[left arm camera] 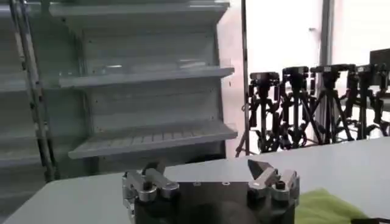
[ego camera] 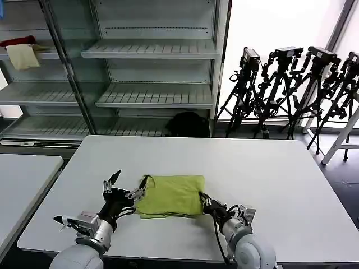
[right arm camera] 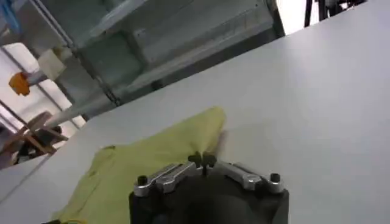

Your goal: Fold and organize the clothes.

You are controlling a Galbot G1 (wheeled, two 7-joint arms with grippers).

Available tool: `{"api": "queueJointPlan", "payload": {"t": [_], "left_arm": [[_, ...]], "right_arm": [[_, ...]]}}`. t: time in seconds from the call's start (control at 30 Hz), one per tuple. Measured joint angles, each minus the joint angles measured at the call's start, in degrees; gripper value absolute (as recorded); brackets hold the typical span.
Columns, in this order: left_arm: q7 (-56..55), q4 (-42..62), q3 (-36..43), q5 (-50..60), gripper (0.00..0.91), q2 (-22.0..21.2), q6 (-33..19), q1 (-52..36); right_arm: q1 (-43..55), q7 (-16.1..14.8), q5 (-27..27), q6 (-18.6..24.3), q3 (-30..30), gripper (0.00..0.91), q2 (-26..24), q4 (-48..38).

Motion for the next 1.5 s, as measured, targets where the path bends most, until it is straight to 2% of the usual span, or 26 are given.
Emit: {"api": "queueJointPlan", "payload": {"t": [0.07, 0.1, 0.3, 0.47, 0.83, 0.93, 0.97, 1.07, 1.5], "left_arm": [[-0.02, 0.04, 0.06, 0.0, 0.907, -0.02, 0.03, -0.11], [-0.02, 0.08, 0.06, 0.01, 0.907, -0.06, 0.03, -0.12], [0.0, 0.5, 0.32, 0.53, 0.907, -0.41, 0.01, 0.09], [0.02, 0.51, 0.17, 0.5, 0.907, -0.58, 0.0, 0.39], [0.23, 1.29, -2.79, -1.92, 0.907, 0.54, -0.54, -1.3], [0.48, 2.51, -4.85, -3.51, 0.907, 1.15, -0.66, -2.35], [0.56, 2.97, -5.62, -4.06, 0.907, 1.36, -0.7, -2.65], [1.01, 4.58, -8.15, -6.01, 0.907, 2.2, -0.89, -3.4], [1.73, 8.0, -12.94, -9.87, 0.907, 2.69, -1.04, -2.87]], "right_arm": [[-0.29, -0.11, 0.06, 0.01, 0.68, 0.0, -0.64, 0.2], [-0.41, -0.15, 0.05, 0.01, 0.95, 0.907, -0.93, 0.24], [-1.19, -0.91, -1.52, 0.09, 1.6, 0.907, -1.53, 0.94], [-2.25, -1.99, -5.68, 0.24, 2.33, 0.907, -1.19, 1.93], [-2.69, -4.69, -22.29, 1.52, 7.46, 0.907, -1.31, 6.1], [-1.58, -5.56, -27.2, 2.79, 10.08, 0.856, -2.58, 5.74], [-1.18, -5.78, -28.74, 3.29, 11.08, 0.907, -3.13, 5.28], [-0.05, -6.47, -31.66, 4.42, 13.65, 0.907, -4.89, 3.54], [0.31, -8.01, -33.84, 8.04, 19.58, 0.907, -9.61, 0.76]]}}
